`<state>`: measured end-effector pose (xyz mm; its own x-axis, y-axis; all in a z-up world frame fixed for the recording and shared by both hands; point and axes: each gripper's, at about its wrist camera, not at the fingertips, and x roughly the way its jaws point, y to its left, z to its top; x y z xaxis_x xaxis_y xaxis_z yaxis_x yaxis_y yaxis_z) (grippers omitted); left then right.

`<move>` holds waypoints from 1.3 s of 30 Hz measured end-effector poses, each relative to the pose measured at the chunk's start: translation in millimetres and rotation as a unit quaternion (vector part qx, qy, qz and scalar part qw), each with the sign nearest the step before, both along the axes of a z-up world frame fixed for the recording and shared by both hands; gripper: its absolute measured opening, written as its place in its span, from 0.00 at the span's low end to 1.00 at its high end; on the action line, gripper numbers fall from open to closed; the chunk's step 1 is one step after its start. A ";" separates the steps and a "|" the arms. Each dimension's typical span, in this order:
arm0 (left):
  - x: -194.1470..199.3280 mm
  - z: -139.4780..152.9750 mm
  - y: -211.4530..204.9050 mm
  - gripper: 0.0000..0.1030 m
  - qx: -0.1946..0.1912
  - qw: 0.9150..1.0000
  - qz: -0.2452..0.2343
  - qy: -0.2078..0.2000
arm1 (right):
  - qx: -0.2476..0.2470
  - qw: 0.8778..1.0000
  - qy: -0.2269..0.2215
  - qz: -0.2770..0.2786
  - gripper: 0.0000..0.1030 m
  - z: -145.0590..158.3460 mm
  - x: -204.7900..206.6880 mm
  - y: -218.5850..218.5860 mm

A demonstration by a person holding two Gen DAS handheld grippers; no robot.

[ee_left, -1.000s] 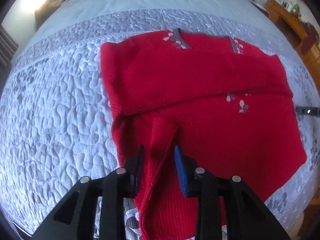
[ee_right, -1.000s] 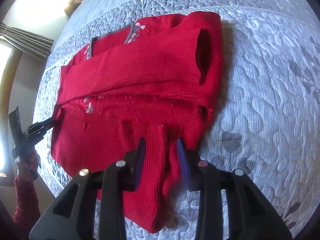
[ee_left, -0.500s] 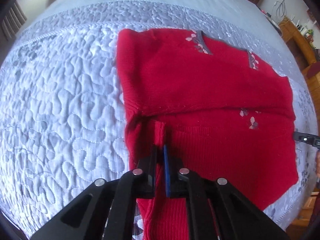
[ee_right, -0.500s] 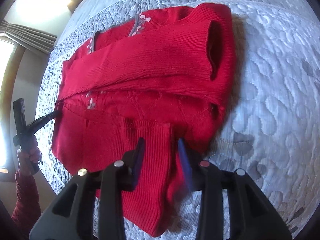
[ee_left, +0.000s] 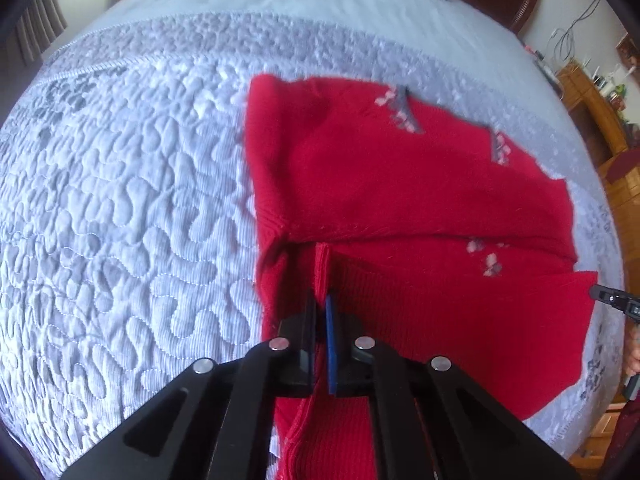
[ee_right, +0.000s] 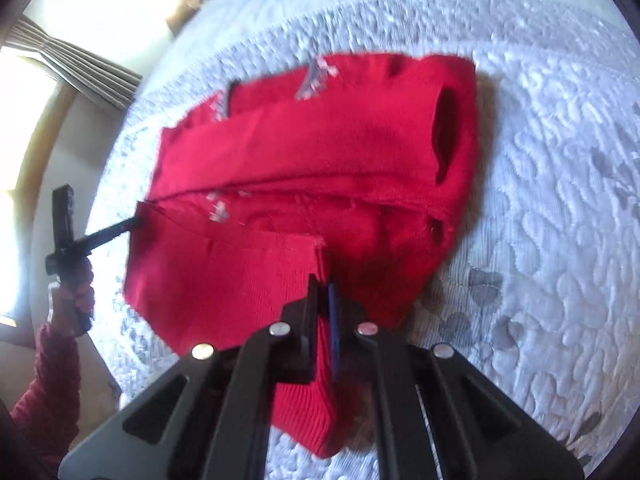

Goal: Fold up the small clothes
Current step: 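Lift the folded bundle edge with both grippers and fold it over again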

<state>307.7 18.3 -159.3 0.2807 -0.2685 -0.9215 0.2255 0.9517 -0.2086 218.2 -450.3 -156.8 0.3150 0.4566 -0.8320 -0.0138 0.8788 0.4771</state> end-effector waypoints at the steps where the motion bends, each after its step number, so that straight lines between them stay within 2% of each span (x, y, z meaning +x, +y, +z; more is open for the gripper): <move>1: -1.5 5.5 0.0 0.04 -0.005 1.000 -0.001 -0.007 | 0.003 1.000 -0.006 -0.003 0.03 5.4 -0.8 -3.0; 7: 14.3 43.8 1.3 0.04 -0.038 0.998 0.026 -0.052 | 0.009 0.998 -0.052 -0.032 0.03 40.2 13.3 -19.2; 11: 64.1 68.2 -9.3 0.04 -0.035 0.995 0.040 -0.082 | 0.007 0.996 -0.072 -0.061 0.03 62.9 52.0 -31.8; 14: 104.9 70.1 -18.6 0.04 -0.025 0.994 0.052 -0.093 | -0.005 0.994 -0.076 -0.076 0.03 70.6 92.1 -39.3; 18: 147.3 49.9 -29.1 0.04 -0.015 0.995 0.065 -0.080 | -0.025 0.993 -0.056 -0.099 0.03 54.1 147.8 -46.2; 21: 171.1 22.7 -37.5 0.04 -0.012 0.995 0.076 -0.062 | -0.046 0.992 -0.039 -0.107 0.03 31.9 172.4 -48.2; 26: 189.3 -17.7 -50.9 0.04 0.023 0.996 0.074 -0.036 | -0.078 0.990 0.004 -0.116 0.03 -11.2 193.4 -51.6; 30: 190.6 -41.9 -51.7 0.04 0.048 0.996 0.070 -0.016 | -0.092 0.987 0.043 -0.122 0.04 -44.8 194.4 -52.5; 33: 187.0 -41.5 -52.7 0.08 0.058 0.996 0.062 -0.022 | -0.096 0.986 0.042 -0.127 0.08 -50.9 191.9 -51.9; 34: 185.4 -38.6 -51.8 0.14 0.060 0.996 0.061 -0.024 | -0.093 0.987 0.039 -0.129 0.14 -48.7 190.0 -52.1; 35: 182.4 -32.7 -47.9 0.28 0.064 0.996 0.064 -0.023 | -0.091 0.986 0.034 -0.134 0.26 -44.0 185.3 -53.3; 36: 178.2 -25.7 -42.1 0.33 0.067 0.995 0.070 -0.022 | -0.093 0.986 0.030 -0.135 0.31 -39.4 180.7 -54.4; 38: 162.5 -8.6 -24.6 0.43 0.053 0.995 0.077 -0.020 | -0.094 0.987 0.013 -0.126 0.33 -22.6 160.5 -58.2; 39: 151.3 -2.0 -14.6 0.49 0.046 0.996 0.076 -0.010 | -0.090 0.989 0.010 -0.116 0.41 -14.5 146.3 -59.8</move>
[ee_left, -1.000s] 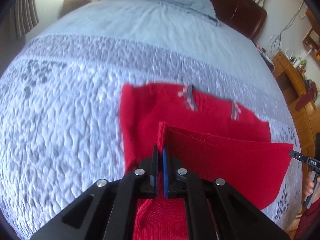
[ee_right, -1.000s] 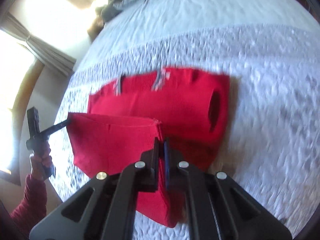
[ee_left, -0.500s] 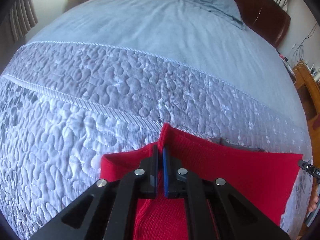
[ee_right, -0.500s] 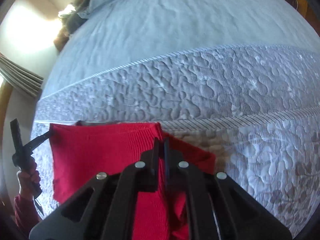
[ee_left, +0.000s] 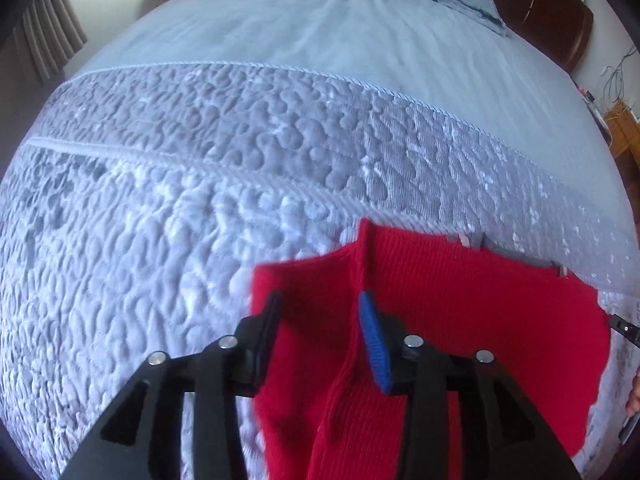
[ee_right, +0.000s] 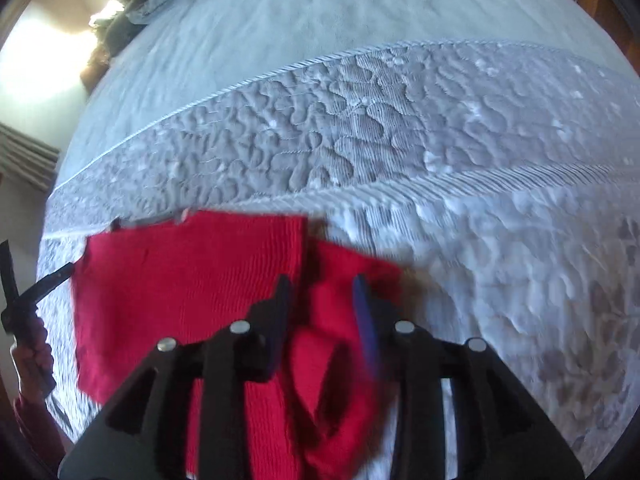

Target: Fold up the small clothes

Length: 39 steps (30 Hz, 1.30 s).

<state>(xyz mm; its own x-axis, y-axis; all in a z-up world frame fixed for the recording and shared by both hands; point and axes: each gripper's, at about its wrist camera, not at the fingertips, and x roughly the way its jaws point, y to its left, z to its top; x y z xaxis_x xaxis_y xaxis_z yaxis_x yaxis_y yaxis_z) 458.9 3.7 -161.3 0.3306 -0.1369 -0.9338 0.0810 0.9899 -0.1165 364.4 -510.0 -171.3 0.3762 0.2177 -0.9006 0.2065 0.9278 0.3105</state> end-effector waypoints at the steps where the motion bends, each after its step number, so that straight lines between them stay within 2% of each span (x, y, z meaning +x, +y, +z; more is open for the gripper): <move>1: -11.9 2.9 10.1 0.58 -0.008 1.000 -0.002 0.007 | 0.001 1.000 0.001 0.006 0.45 6.8 -13.1 -0.8; 2: -31.8 4.1 24.4 0.60 -0.014 1.000 -0.006 0.019 | 0.004 1.000 0.001 0.012 0.49 11.0 -28.2 -1.0; 4: -63.3 -0.1 41.3 0.60 -0.020 0.999 -0.016 0.037 | 0.015 0.999 0.013 0.031 0.50 12.2 -65.8 -2.1; 6: -92.3 -6.8 58.3 0.60 -0.028 0.998 -0.009 0.060 | 0.040 0.998 0.036 0.038 0.51 3.2 -98.2 1.6; 9: -127.7 -21.7 78.4 0.60 -0.069 0.993 0.008 0.098 | 0.092 0.993 0.062 0.039 0.51 -13.1 -144.7 7.6; 10: -134.5 -25.5 80.9 0.60 -0.069 0.992 0.011 0.102 | 0.100 0.992 0.067 0.039 0.51 -16.4 -152.7 10.0; 14: -145.6 -29.9 73.7 0.61 -0.057 0.994 0.011 0.097 | 0.107 0.991 0.077 0.038 0.54 -22.7 -161.1 21.3; 19: -145.4 -28.0 50.8 0.61 -0.105 0.988 -0.001 0.111 | 0.140 0.985 0.091 0.035 0.55 -38.2 -150.7 32.9; 25: -137.8 -40.3 39.4 0.59 -0.107 0.986 -0.003 0.125 | 0.142 0.985 0.090 0.037 0.54 -45.4 -142.8 36.2; 26: -137.9 -39.5 38.0 0.54 -0.105 0.987 -0.002 0.120 | 0.143 0.985 0.090 0.037 0.52 -46.2 -141.7 36.2; 27: -133.6 -39.6 35.6 0.50 -0.102 0.988 -0.001 0.118 | 0.145 0.985 0.089 0.037 0.46 -47.7 -139.8 37.2; 28: -133.2 -40.4 33.5 0.39 -0.106 0.987 0.002 0.117 | 0.150 0.984 0.089 0.038 0.40 -49.9 -139.9 36.6; 29: -132.1 -40.7 33.8 0.29 -0.112 0.986 0.012 0.121 | 0.155 0.983 0.091 0.040 0.28 -52.0 -139.2 38.2; 30: -134.8 -39.1 40.2 0.26 -0.126 0.984 0.024 0.125 | 0.158 0.982 0.091 0.043 0.23 -53.7 -137.9 40.6; 31: -135.4 -35.4 49.2 0.23 -0.142 0.981 0.032 0.128 | 0.158 0.982 0.090 0.045 0.22 -54.8 -137.3 42.3; 32: -136.6 -29.5 53.5 0.23 -0.153 0.980 0.039 0.125 | 0.158 0.982 0.087 0.046 0.16 -54.8 -137.6 42.7; 36: -144.4 8.4 59.5 0.23 -0.144 0.986 0.032 0.072 | 0.167 0.982 0.083 0.042 0.12 -55.4 -139.9 38.5; 39: -142.7 23.1 40.8 0.24 -0.136 0.988 -0.002 0.068 | 0.161 0.982 0.085 0.040 0.11 -56.3 -139.8 39.2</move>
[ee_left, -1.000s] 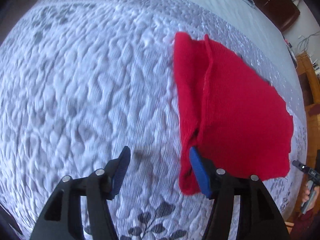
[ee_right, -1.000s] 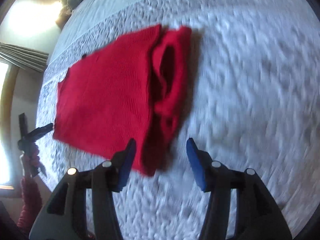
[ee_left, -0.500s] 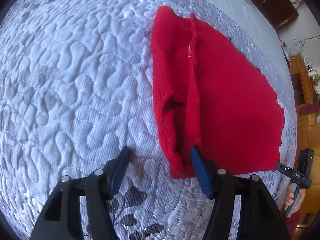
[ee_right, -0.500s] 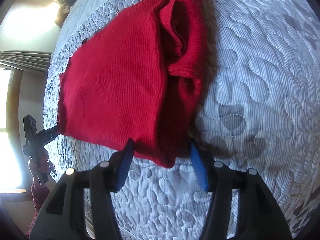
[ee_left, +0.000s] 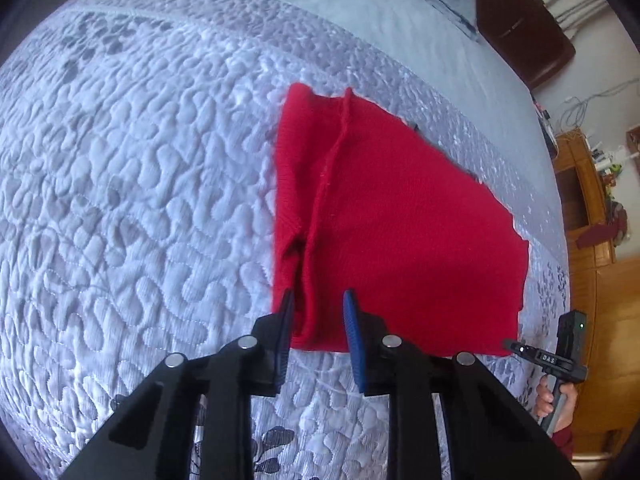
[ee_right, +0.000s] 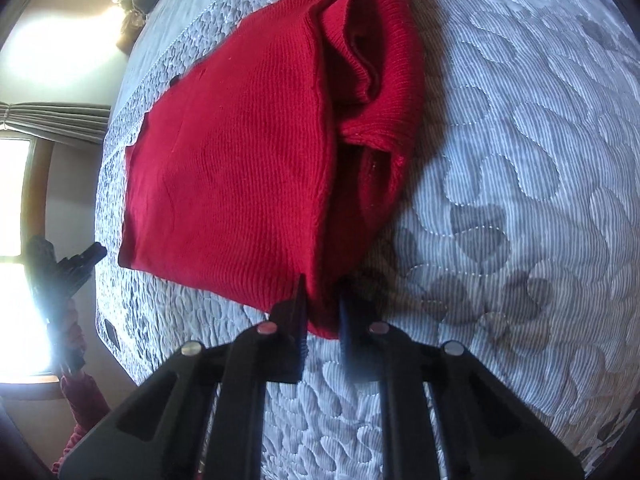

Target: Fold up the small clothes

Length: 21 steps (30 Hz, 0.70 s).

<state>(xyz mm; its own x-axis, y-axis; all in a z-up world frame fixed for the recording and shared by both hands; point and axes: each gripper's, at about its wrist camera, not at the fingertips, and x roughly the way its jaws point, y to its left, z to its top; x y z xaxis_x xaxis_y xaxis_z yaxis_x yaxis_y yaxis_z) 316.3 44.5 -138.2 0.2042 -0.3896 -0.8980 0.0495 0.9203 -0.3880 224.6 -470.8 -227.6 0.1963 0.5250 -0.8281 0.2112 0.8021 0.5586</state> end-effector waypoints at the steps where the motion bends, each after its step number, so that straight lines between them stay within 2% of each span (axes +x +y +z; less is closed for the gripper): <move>1: 2.3 -0.6 -10.0 0.24 0.013 1.000 -0.011 -0.001 | -0.004 1.000 0.001 -0.001 0.11 0.1 0.7 1.3; 5: 14.1 -30.3 -44.6 0.24 0.044 0.997 -0.064 0.029 | -0.013 1.000 0.006 -0.004 0.11 1.8 0.2 2.0; 8: 15.8 -62.9 -52.2 0.24 0.096 0.991 -0.081 0.053 | -0.022 1.000 0.008 -0.001 0.11 4.9 0.6 2.3; 10: 17.1 -72.9 -51.2 0.23 0.093 0.991 -0.086 0.052 | -0.029 1.000 0.012 0.001 0.11 3.8 0.3 2.3; 12: 18.5 -74.8 -49.0 0.23 0.084 0.992 -0.083 0.052 | -0.029 0.999 0.018 -0.005 0.11 -0.2 0.3 2.1; 15: 16.5 -74.8 -55.9 0.23 0.102 0.989 -0.101 0.039 | -0.027 0.999 0.033 -0.024 0.10 -4.7 1.6 2.0; 17: 17.9 -68.3 -55.4 0.25 0.091 0.990 -0.097 0.042 | -0.031 0.998 0.038 -0.031 0.10 -1.3 2.4 2.9; 18: 17.5 -62.2 -52.1 0.28 0.076 0.992 -0.095 0.044 | -0.034 0.998 0.041 -0.034 0.10 1.8 2.8 3.4; 19: 15.4 -54.4 -46.6 0.36 0.060 0.993 -0.092 0.043 | -0.038 0.998 0.045 -0.038 0.10 7.7 4.0 4.2; 20: 13.5 -46.2 -40.2 0.43 0.053 0.994 -0.087 0.036 | -0.042 0.997 0.047 -0.040 0.09 14.7 5.7 5.6; 21: 11.3 -37.4 -33.9 0.46 0.051 0.995 -0.082 0.026 | -0.046 0.997 0.048 -0.040 0.09 20.2 7.4 6.1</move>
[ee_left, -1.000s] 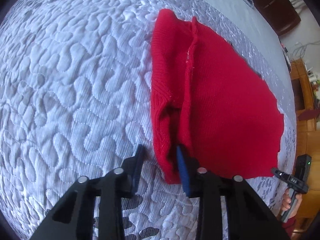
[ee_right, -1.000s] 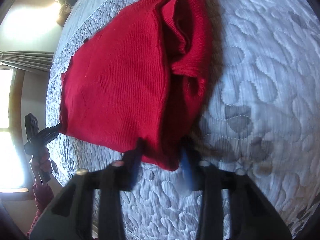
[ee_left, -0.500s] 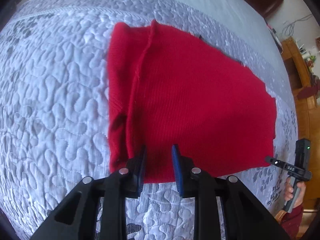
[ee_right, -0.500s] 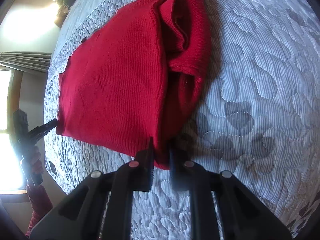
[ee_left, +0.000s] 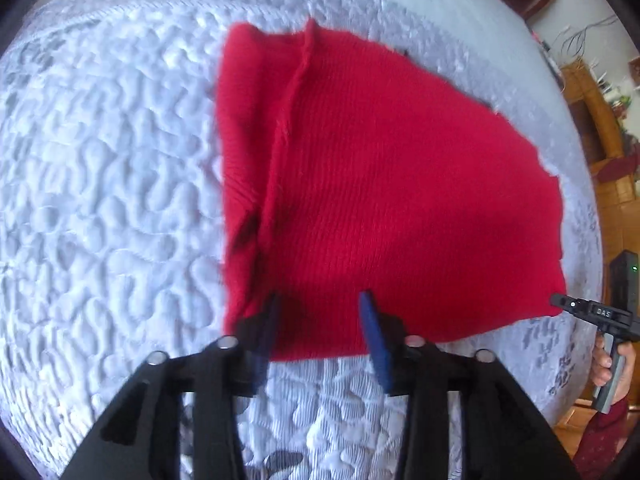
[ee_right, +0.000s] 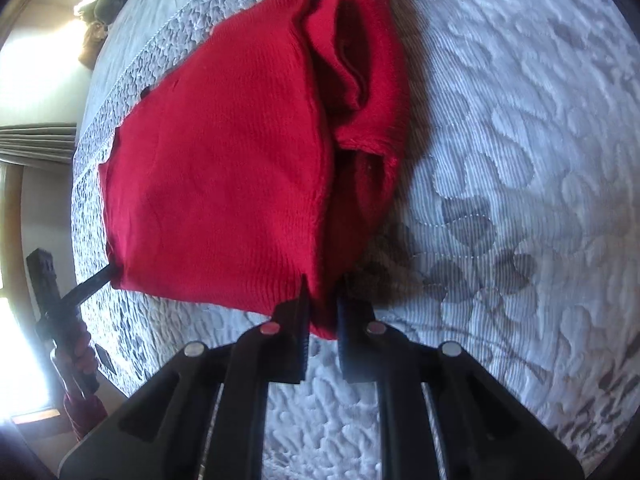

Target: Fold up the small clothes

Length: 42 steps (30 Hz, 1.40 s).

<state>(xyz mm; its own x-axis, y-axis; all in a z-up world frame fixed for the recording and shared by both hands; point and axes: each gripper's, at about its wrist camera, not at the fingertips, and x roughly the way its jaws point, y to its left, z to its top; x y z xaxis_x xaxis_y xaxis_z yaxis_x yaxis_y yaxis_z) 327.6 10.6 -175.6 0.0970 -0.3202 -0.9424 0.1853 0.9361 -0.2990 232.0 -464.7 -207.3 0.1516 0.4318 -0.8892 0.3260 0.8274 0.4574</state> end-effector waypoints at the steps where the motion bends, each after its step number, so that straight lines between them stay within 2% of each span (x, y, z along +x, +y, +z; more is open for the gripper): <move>1: -2.1 7.8 5.9 0.47 -0.003 1.000 0.002 -0.010 | -0.008 1.000 -0.004 0.001 0.09 13.6 5.3 3.4; 3: -5.2 19.1 20.1 0.47 -0.017 1.000 0.007 -0.015 | -0.019 1.000 -0.015 0.002 0.09 32.4 14.7 9.3; 7: -7.9 23.2 47.7 0.47 -0.036 0.999 0.024 -0.005 | -0.041 0.998 -0.047 0.011 0.09 79.7 44.9 38.1; 11: -6.1 22.8 67.7 0.47 -0.031 0.999 0.041 -0.002 | -0.068 0.994 -0.069 0.051 0.09 100.6 69.7 83.7; 14: -6.8 18.7 78.0 0.47 -0.010 0.999 0.052 -0.004 | -0.081 0.989 -0.089 0.089 0.09 105.5 82.6 126.0; 18: -6.1 16.5 94.7 0.49 0.016 0.997 0.070 -0.014 | -0.080 0.981 -0.115 0.134 0.09 102.7 93.4 178.3; 23: 1.3 18.0 123.0 0.50 0.016 0.995 0.102 -0.014 | -0.079 0.964 -0.135 0.215 0.08 86.1 98.2 253.8; 24: 2.7 18.4 126.5 0.50 0.015 0.994 0.105 -0.013 | -0.077 0.962 -0.133 0.227 0.06 81.3 97.8 263.9; 25: 2.8 19.0 128.5 0.50 0.014 0.994 0.109 -0.013 | -0.068 0.959 -0.126 0.245 0.00 71.9 96.3 278.3; 27: 3.5 21.0 132.8 0.50 0.011 0.993 0.114 -0.014 | -0.008 0.958 -0.093 0.272 0.00 48.9 93.4 301.2; 30: 3.2 20.6 126.6 0.51 0.005 0.993 0.115 -0.010 | -0.037 0.951 -0.092 0.294 0.06 38.4 84.5 318.4; 33: 5.3 20.1 109.8 0.51 -0.003 0.995 0.100 -0.014 | -0.014 0.952 -0.106 0.287 0.09 43.5 67.7 303.5; 37: 9.5 24.3 69.2 0.51 -0.015 0.998 0.063 -0.020 | -0.018 0.964 -0.116 0.237 0.09 58.1 49.8 238.7; 39: 12.4 27.8 38.9 0.52 -0.040 0.998 0.039 -0.018 | -0.026 0.969 -0.116 0.218 0.12 64.0 43.1 211.6; 42: 24.5 28.7 -6.2 0.59 -0.077 0.997 0.014 -0.009 | -0.056 0.975 -0.117 0.183 0.16 68.6 30.7 156.7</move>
<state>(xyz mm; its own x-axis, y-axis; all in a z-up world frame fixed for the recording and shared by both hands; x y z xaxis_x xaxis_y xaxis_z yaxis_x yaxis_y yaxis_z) 352.1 4.3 -147.0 0.1245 -0.4577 -0.8803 0.1670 0.8842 -0.4361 262.8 -308.0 -138.7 0.2110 0.3969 -0.8933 -0.1026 0.9178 0.3836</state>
